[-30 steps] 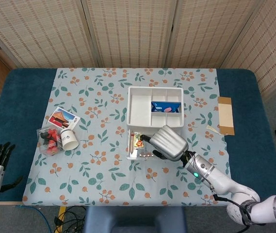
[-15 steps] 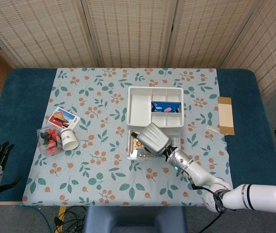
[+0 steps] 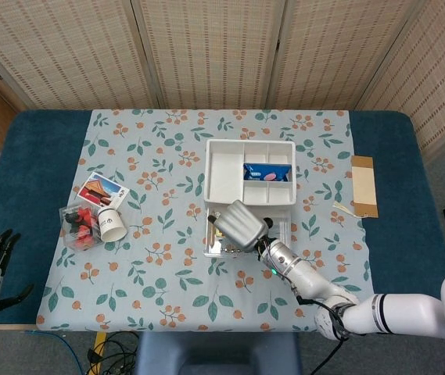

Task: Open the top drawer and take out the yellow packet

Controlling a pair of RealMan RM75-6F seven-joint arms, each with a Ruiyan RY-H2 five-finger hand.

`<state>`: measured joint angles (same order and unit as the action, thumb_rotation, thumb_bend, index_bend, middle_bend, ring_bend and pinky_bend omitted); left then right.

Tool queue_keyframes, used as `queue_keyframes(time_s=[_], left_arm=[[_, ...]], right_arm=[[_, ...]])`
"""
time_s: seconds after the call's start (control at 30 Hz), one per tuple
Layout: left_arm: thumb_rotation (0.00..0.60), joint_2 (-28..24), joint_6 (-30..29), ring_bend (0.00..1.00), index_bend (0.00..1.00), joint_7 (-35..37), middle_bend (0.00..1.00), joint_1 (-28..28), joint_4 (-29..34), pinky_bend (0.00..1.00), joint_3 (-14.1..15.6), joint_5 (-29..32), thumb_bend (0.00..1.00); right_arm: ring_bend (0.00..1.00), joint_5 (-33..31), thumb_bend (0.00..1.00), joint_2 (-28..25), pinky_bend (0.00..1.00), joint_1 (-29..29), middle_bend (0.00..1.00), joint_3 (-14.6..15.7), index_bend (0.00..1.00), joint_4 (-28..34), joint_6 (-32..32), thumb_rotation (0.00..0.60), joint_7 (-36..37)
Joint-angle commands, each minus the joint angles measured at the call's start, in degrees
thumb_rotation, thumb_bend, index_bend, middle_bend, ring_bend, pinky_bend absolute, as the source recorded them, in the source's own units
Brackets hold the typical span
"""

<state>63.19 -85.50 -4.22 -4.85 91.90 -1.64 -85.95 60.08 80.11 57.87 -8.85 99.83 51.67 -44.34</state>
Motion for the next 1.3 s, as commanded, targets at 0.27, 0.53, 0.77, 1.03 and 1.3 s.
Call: queue_keyframes(time_s=[0.27, 0.53, 0.77, 1.03, 1.3], left_arm=[[0.600, -0.05, -0.02, 0.03, 0.07, 0.51, 0.06, 0.10, -0.20, 0.07, -0.01, -0.02, 0.19], [0.600, 0.06, -0.04, 0.03, 0.07, 0.49, 0.06, 0.20, -0.39, 0.07, -0.10, 0.15, 0.19], [0.600, 0.13, 0.04, 0.03, 0.07, 0.19, 0.06, 0.09, -0.18, 0.07, -0.15, 0.04, 0.19], [0.600, -0.04, -0.18, 0.03, 0.07, 0.28, 0.06, 0.43, -0.23, 0.07, -0.16, 0.38, 0.19], [0.600, 0.16, -0.14, 0.03, 0.07, 0.56, 0.06, 0.51, -0.58, 0.07, -0.16, 0.44, 0.19]], right_arm=[[1.00, -3.23, 0.31, 0.46, 1.00, 1.22, 0.95, 0.70, 0.35, -0.21, 0.53, 0.600, -2.51], [1.00, -3.00, 0.31, -1.48, 1.00, 1.04, 0.95, 1.37, 0.35, 1.65, 1.99, 0.600, -2.43], [1.00, -4.26, 0.31, -0.90, 1.00, 2.22, 0.95, 1.86, 0.35, 0.37, 1.44, 0.600, -3.79], [1.00, -6.09, 0.31, 0.19, 1.00, 3.84, 0.95, 2.11, 0.35, -0.67, 1.32, 0.600, -5.91], [1.00, -7.10, 0.40, 0.37, 1.00, 4.40, 0.95, 2.75, 0.37, -0.75, 2.13, 0.600, -6.87]])
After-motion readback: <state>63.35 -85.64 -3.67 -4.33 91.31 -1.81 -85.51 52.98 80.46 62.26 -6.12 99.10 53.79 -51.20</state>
